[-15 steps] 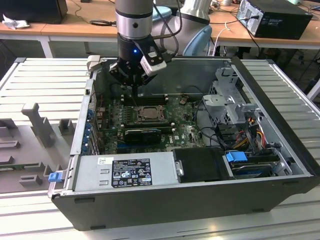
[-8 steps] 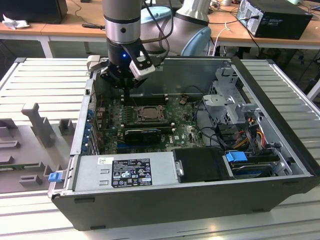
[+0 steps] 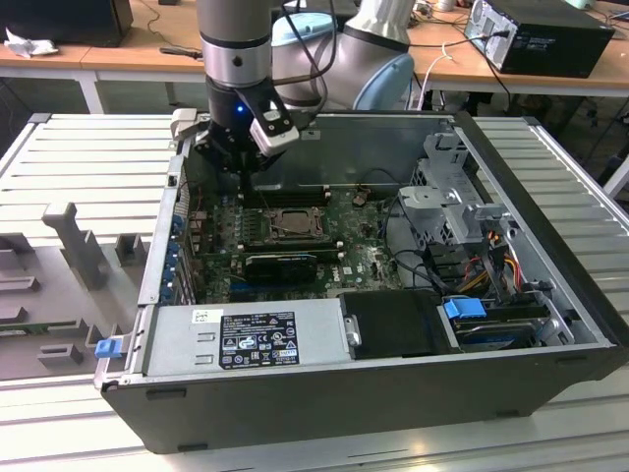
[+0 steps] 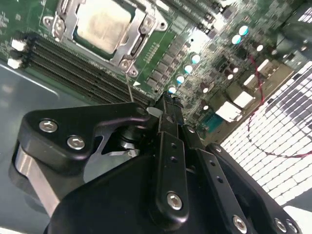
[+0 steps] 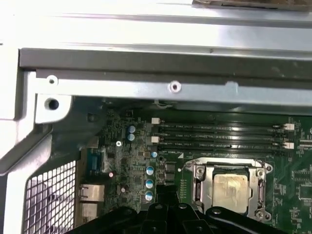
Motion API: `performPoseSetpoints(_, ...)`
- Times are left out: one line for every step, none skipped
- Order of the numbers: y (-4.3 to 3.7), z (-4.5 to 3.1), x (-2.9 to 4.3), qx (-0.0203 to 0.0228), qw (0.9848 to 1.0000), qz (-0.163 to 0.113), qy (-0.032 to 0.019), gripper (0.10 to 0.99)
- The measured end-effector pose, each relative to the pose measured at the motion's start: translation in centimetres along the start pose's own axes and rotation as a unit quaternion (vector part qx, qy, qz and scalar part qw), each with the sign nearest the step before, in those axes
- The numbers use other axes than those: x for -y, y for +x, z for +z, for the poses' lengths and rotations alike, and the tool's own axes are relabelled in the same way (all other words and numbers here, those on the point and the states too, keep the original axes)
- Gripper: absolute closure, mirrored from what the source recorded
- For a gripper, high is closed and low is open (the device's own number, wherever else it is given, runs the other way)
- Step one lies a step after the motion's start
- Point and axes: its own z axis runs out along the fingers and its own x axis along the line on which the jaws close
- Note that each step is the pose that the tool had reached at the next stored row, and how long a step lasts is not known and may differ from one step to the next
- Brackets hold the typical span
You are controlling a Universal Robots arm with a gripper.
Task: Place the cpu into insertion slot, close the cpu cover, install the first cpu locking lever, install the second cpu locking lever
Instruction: 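Install the first cpu locking lever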
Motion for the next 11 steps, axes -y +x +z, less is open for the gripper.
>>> performPoseSetpoints(0.03, 0.09, -0.19, 0.0, 1.0, -0.001, -0.0001, 0.98)
performPoseSetpoints(0.05, 0.16, -0.35, 0.0, 1.0, -0.001, -0.0003, 0.98)
performPoseSetpoints(0.06, 0.24, -0.51, -0.0001, 1.0, -0.002, -0.0005, 0.98)
performPoseSetpoints(0.06, 0.3, -0.61, -0.0001, 1.0, -0.002, -0.0007, 0.98)
performPoseSetpoints(0.06, 0.37, -0.7, -0.0001, 1.0, -0.003, -0.001, 0.98)
performPoseSetpoints(0.05, 0.41, -0.76, -0.0001, 1.0, -0.003, -0.0011, 0.98)
performPoseSetpoints(0.05, 0.43, -0.78, -0.0001, 1.0, -0.004, -0.0011, 0.98)
performPoseSetpoints(0.05, 0.43, -0.79, -0.0001, 1.0, -0.004, -0.0011, 0.98)
performPoseSetpoints(0.06, 0.45, -0.84, -0.0002, 1.0, -0.005, -0.0011, 0.98)
performPoseSetpoints(0.05, 0.47, -0.92, -0.0002, 1.0, -0.006, -0.0011, 0.98)
performPoseSetpoints(0.04, 0.5, -1.03, -0.0003, 1.0, -0.007, -0.0011, 0.98)
